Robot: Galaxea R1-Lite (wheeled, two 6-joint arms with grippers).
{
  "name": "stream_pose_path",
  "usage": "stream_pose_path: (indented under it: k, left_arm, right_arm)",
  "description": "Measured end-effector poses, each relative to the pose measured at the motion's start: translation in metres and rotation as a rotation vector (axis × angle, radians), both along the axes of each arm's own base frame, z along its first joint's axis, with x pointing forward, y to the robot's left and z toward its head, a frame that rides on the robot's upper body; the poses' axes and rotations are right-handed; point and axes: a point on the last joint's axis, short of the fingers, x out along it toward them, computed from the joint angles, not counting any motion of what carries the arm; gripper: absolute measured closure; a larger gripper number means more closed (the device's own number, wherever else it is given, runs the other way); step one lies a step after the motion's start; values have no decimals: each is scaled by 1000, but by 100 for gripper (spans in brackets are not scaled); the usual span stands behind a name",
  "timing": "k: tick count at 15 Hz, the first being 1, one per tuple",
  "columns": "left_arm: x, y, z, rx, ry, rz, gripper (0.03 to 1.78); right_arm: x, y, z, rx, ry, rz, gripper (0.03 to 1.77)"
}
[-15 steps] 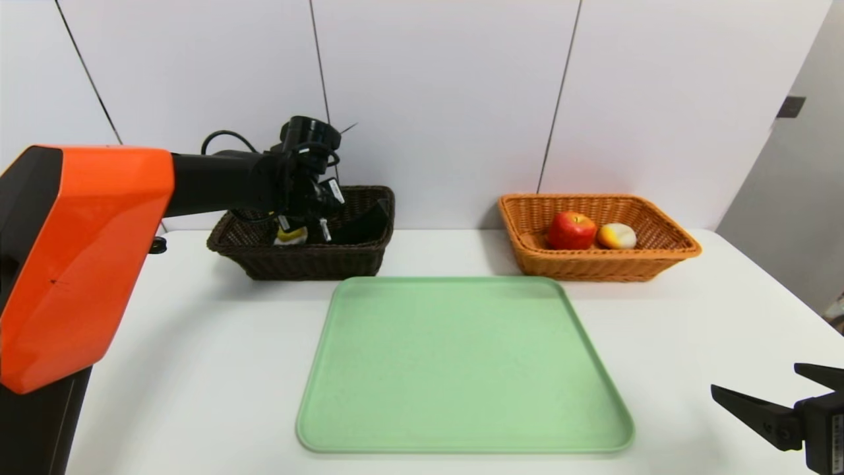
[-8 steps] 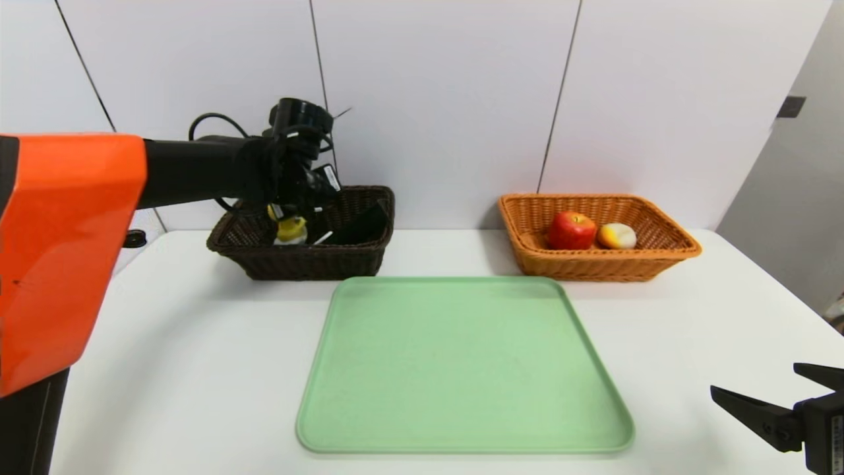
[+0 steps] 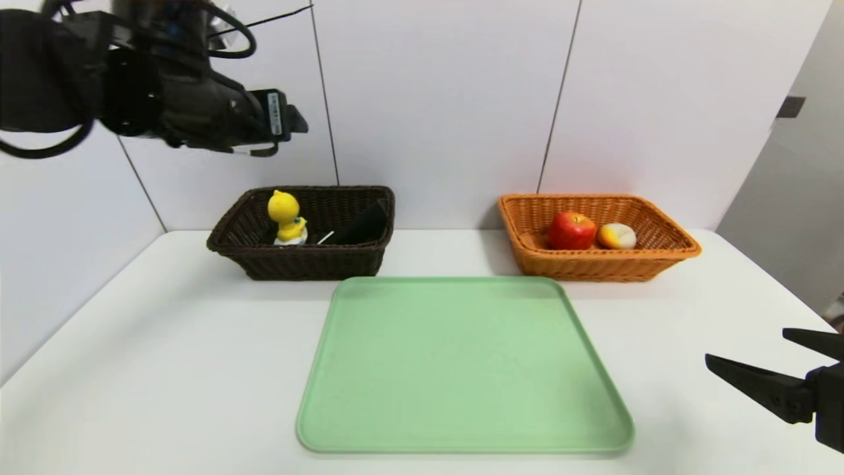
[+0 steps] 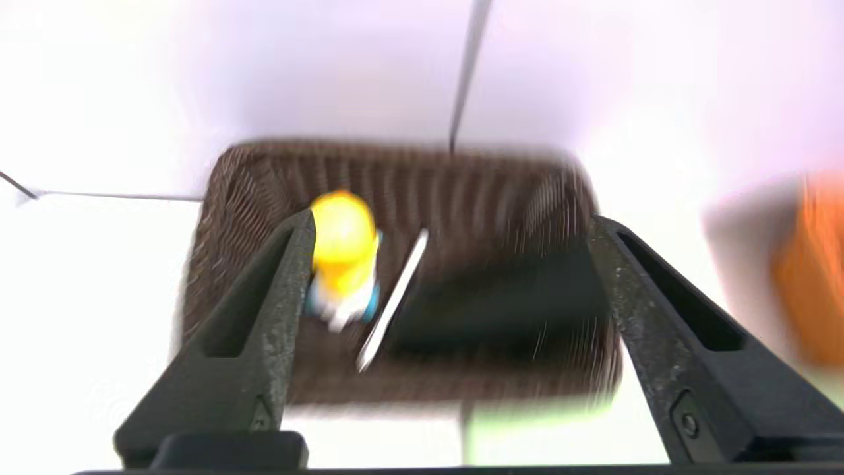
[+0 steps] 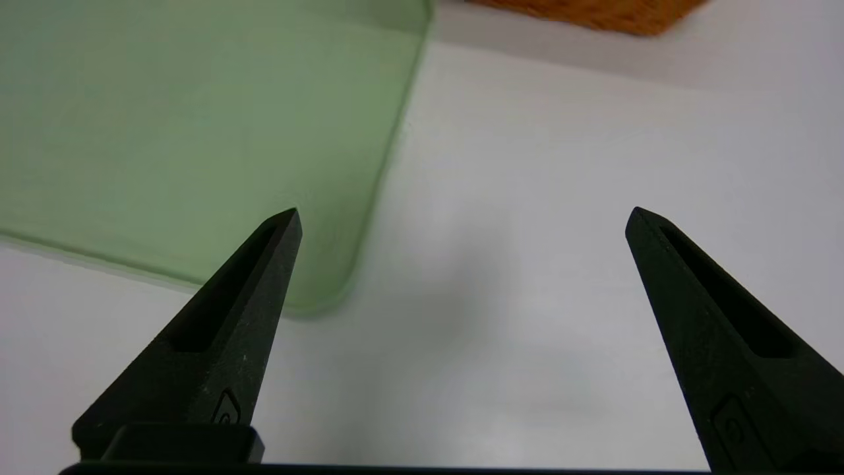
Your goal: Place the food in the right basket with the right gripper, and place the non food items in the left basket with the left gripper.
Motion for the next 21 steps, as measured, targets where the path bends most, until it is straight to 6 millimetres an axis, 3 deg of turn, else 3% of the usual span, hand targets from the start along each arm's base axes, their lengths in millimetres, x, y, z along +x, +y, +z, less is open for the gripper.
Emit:
stream_pose_path:
  k: [3, 7, 11, 13, 16, 19, 21]
  left_arm:
    - [-73, 21, -2, 141, 6, -164, 27]
    - [-152, 52, -10, 189, -39, -89, 20]
    - [-203, 97, -16, 193, -92, 181, 17]
    - [-235, 108, -25, 190, -122, 268, 15]
    - [-288, 113, -54, 187, -155, 343, 14]
    - [-336, 112, -101, 184, -199, 368, 14]
    - [-358, 111, -129, 190, -210, 350, 13]
  right_arm:
    - [11, 7, 33, 104, -144, 167, 10]
    - [45, 18, 64, 120, -352, 299, 10]
    - [64, -1, 66, -48, -439, 83, 10]
    - [53, -14, 62, -72, -438, -10, 10]
    - [20, -25, 39, -100, -418, -119, 10]
    - [-26, -31, 8, -108, -435, -184, 10]
    - [-56, -33, -13, -108, -473, -221, 10]
